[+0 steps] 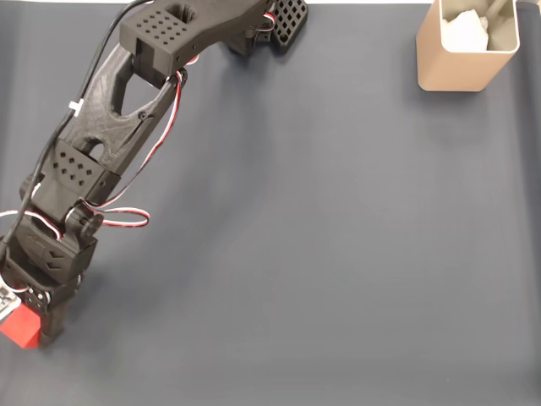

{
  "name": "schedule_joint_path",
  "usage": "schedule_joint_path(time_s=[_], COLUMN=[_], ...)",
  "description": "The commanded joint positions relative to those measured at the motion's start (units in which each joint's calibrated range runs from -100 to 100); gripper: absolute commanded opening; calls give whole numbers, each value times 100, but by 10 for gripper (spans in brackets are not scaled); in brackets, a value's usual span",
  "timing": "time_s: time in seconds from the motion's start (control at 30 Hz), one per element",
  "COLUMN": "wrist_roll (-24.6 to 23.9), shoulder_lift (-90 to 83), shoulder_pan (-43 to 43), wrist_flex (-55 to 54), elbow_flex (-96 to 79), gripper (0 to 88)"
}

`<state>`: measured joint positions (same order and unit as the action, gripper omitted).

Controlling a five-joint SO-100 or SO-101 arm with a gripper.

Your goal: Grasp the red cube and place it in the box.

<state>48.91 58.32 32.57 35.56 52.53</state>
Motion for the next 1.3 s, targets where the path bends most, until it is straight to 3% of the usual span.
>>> schedule_joint_path(time_s=[0.0, 0.53, 1.27], wrist_roll=[15, 107, 615], shoulder_lift=[-684, -2097, -6169], shoulder_pan=[-96, -309, -1318], wrist_flex=[108, 739, 2149], elbow_flex=[11, -864, -4651], gripper=[133, 86, 16])
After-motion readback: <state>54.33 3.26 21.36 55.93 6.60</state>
